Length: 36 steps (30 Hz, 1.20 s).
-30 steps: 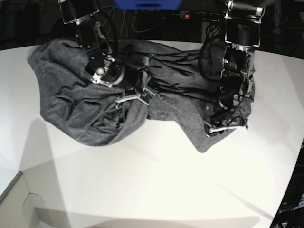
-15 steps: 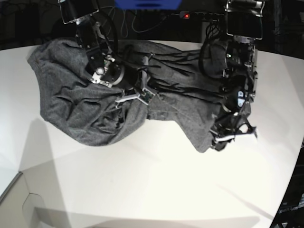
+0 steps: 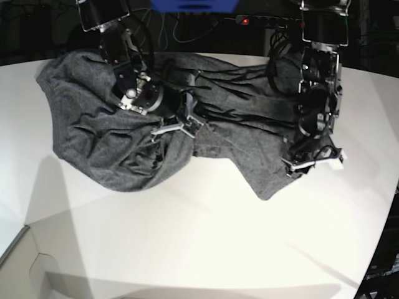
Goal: Layout the t-shirt on the table in an organized manner, then fold the t-shirt properly
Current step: 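Grasp the shirt edge with the left gripper and hold it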
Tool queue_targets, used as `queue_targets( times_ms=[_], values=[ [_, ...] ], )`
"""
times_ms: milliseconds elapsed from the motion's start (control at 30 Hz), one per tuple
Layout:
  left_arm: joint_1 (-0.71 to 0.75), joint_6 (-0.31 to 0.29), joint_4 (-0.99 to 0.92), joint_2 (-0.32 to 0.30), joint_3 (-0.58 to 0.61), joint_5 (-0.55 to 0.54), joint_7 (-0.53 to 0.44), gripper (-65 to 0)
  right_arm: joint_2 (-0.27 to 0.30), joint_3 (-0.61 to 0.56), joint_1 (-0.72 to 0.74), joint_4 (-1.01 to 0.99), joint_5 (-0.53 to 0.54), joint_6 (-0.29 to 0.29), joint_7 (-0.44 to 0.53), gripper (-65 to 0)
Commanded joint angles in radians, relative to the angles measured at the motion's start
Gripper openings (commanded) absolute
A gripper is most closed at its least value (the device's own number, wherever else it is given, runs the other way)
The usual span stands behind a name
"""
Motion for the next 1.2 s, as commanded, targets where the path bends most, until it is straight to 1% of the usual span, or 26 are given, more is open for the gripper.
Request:
queue_targets(
  times_ms=[0,33,67,133,267,333,433,500,567,633,700,833,1033,1167],
  values=[
    [-0.016,0.05,0.02,-0.009,0.023,-0.008,-0.005,-33.6,-0.005,-0.002,0.013,0.017,0.015,-0.001,0.023,-65.0],
    [-0.03,0.098,0.02,-0.012,0.046,-0.008,-0.007,-30.5,-0.005,-0.002,0.013,0.017,0.015,-0.001,0.023,-65.0],
    [-0.042,0.142,0.02,-0.014,0.069,-0.008,-0.01,-28.8,-0.005,-0.002,0.013,0.017,0.015,-0.001,0.023,-65.0],
    [-0.061,0.193,0.02,-0.009,0.109,-0.006,-0.015,-28.3,-0.005,-0.002,0.013,0.017,0.015,-0.001,0.023,-65.0],
    [-0.107,0.217,0.02,-0.004,0.169,-0.006,-0.015,-28.3,-0.006,-0.002,0.013,0.017,0.015,-0.001,0.023,-65.0],
    [-0.138,0.239,0.02,-0.004,0.198,-0.006,-0.015,-28.3,-0.006,-0.002,0.013,0.017,0.015,-0.001,0.023,-65.0],
    [-0.177,0.287,0.008,0.002,0.232,-0.006,-0.015,-28.3,-0.006,-0.002,0.013,0.017,0.015,-0.001,0.023,-65.0],
    [-0.199,0.316,-0.001,0.017,0.25,0.035,-0.013,-28.3,-0.006,-0.002,0.013,0.017,0.015,-0.001,0.023,-65.0],
    [-0.202,0.316,-0.009,0.037,0.255,0.114,-0.008,-28.4,-0.006,-0.002,0.013,0.017,0.015,-0.001,0.023,-65.0],
    [-0.201,0.316,-0.012,0.054,0.255,0.155,-0.007,-28.4,-0.006,-0.002,0.013,0.017,0.015,-0.001,0.023,-65.0],
    [-0.201,0.316,-0.014,0.065,0.255,0.166,-0.007,-28.4,-0.006,0.001,0.013,0.017,0.015,-0.001,0.023,-65.0],
    [-0.194,0.316,-0.027,0.065,0.255,0.169,-0.005,-28.4,-0.006,0.002,0.013,0.017,0.015,-0.001,0.023,-65.0],
    [-0.194,0.316,-0.11,0.065,0.255,0.169,-0.005,-28.4,-0.006,-0.001,0.024,0.017,0.015,-0.001,0.023,-65.0],
    [-0.191,0.316,-0.113,0.065,0.256,0.169,-0.005,-28.8,-0.006,-0.001,0.032,0.015,0.015,-0.001,0.02,-65.0]
  ],
)
